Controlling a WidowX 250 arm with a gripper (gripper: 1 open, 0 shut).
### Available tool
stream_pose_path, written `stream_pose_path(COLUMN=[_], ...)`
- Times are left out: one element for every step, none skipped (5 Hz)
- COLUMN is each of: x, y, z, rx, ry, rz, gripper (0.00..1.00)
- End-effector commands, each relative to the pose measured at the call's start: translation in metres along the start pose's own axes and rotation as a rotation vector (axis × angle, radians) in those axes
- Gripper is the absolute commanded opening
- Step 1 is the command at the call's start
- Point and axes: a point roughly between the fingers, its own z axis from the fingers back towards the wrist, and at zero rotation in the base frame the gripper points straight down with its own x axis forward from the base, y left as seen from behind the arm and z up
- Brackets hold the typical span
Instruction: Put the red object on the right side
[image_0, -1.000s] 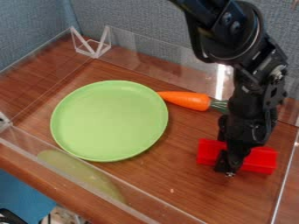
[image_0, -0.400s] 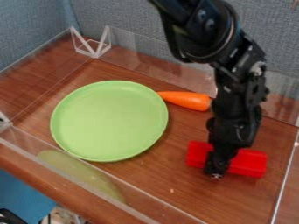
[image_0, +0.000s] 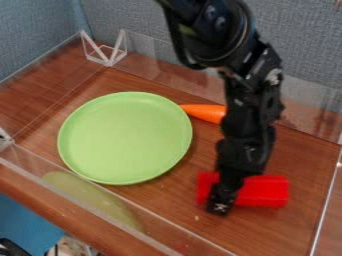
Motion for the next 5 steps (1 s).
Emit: stream_pose_path(x=[-0.007, -0.011, -0.013, -0.022, -0.025], y=[0.005, 0.008, 0.01, 0.004, -0.002], z=[0.033, 0.069, 0.11, 0.13, 0.129], rx=[0.072, 0.119, 0.183, 0.26, 0.331], ry=[-0.011, 0.035, 0.069, 0.082, 0.055], rz=[-0.002, 0.06, 0.117, 0.176, 0.192], gripper=[1.0, 1.0, 1.0, 1.0, 1.0])
